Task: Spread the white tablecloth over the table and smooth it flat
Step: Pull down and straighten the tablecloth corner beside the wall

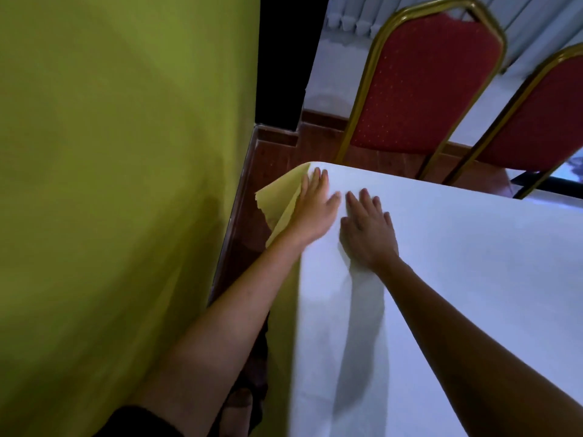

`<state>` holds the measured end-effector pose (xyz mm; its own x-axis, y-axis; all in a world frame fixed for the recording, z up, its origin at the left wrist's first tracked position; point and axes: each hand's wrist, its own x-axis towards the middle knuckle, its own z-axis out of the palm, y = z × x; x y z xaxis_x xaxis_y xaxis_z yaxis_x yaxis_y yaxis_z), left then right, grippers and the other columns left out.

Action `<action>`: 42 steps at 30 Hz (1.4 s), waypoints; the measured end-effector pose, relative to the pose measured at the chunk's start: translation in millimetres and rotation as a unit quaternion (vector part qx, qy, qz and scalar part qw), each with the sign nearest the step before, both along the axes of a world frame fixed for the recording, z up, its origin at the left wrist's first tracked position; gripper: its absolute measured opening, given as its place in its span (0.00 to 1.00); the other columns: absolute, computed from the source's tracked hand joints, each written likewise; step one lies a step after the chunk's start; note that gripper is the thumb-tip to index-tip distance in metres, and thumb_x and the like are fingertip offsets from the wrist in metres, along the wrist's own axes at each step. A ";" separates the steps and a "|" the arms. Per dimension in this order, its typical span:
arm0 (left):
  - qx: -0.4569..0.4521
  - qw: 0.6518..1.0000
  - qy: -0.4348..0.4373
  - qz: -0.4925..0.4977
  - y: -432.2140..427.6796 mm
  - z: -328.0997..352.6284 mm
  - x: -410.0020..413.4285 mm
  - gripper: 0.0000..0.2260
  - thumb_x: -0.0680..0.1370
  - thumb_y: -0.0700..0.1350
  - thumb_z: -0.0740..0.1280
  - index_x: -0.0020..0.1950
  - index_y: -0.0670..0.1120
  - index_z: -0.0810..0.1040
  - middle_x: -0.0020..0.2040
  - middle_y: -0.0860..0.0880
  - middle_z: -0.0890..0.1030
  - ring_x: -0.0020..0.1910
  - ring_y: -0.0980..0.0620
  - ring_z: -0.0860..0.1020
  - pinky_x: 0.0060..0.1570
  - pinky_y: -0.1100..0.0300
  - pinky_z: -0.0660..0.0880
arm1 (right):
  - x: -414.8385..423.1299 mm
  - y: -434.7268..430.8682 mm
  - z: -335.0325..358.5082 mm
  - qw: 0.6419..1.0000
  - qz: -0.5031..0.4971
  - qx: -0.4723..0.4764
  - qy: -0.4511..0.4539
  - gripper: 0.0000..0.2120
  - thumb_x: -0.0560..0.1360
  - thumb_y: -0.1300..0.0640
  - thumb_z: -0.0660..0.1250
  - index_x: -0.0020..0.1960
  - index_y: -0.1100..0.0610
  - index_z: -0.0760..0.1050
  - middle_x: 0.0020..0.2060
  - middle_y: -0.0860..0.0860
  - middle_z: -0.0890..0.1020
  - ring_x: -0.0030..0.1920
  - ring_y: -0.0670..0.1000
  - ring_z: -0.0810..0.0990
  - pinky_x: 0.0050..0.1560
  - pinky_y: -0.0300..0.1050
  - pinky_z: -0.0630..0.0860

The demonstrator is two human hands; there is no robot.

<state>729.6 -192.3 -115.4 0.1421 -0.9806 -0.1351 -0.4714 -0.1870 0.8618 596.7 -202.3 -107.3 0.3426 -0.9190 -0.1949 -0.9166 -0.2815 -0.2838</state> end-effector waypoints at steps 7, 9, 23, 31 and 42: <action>0.032 0.955 -0.295 0.004 87.8 -15.8 -34.1 0.27 0.83 0.53 0.46 0.78 0.43 0.44 0.79 0.47 0.43 0.78 0.47 0.44 0.75 0.46 0.47 | -41.1 86.9 -0.7 0.998 -0.023 0.001 0.064 0.28 0.82 0.45 0.42 0.79 0.52 0.40 0.79 0.51 0.42 0.78 0.54 0.39 0.76 0.58 0.41; 0.058 0.964 -0.257 0.032 117.2 -12.0 -42.5 0.27 0.83 0.52 0.47 0.78 0.43 0.43 0.79 0.47 0.43 0.78 0.46 0.49 0.75 0.47 0.50 | -51.8 111.0 -0.9 0.998 -0.017 0.004 0.059 0.28 0.82 0.45 0.42 0.79 0.52 0.39 0.79 0.51 0.41 0.78 0.54 0.38 0.75 0.58 0.40; 0.112 0.964 -0.179 0.164 317.7 -9.0 -116.9 0.26 0.82 0.52 0.49 0.78 0.49 0.45 0.71 0.43 0.69 0.59 0.36 0.76 0.56 0.45 0.74 | -108.2 283.1 -7.6 0.995 0.094 -0.027 0.025 0.29 0.81 0.44 0.39 0.78 0.53 0.39 0.78 0.50 0.40 0.78 0.54 0.38 0.74 0.58 0.37; 0.018 0.986 0.024 0.162 451.8 -28.8 -150.0 0.32 0.79 0.55 0.59 0.78 0.52 0.46 0.78 0.52 0.55 0.72 0.53 0.65 0.65 0.60 0.67 | -124.3 339.7 -14.3 0.987 0.134 -0.014 0.089 0.32 0.77 0.37 0.35 0.78 0.49 0.36 0.78 0.50 0.38 0.77 0.54 0.36 0.73 0.61 0.36; -0.085 0.945 -0.023 0.314 507.0 -66.7 -165.3 0.16 0.75 0.53 0.62 0.39 0.41 0.76 0.34 0.45 0.77 0.33 0.54 0.73 0.33 0.64 0.66 | -119.1 381.9 -12.4 0.975 0.189 -0.051 0.101 0.32 0.76 0.38 0.34 0.78 0.47 0.39 0.79 0.49 0.41 0.78 0.54 0.39 0.75 0.64 0.41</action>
<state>564.4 314.7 -182.1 0.7052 -0.7081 0.0367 -0.3506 -0.3032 0.8861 477.6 179.6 -119.7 0.6252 -0.7522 -0.2083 -0.7759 -0.6279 -0.0615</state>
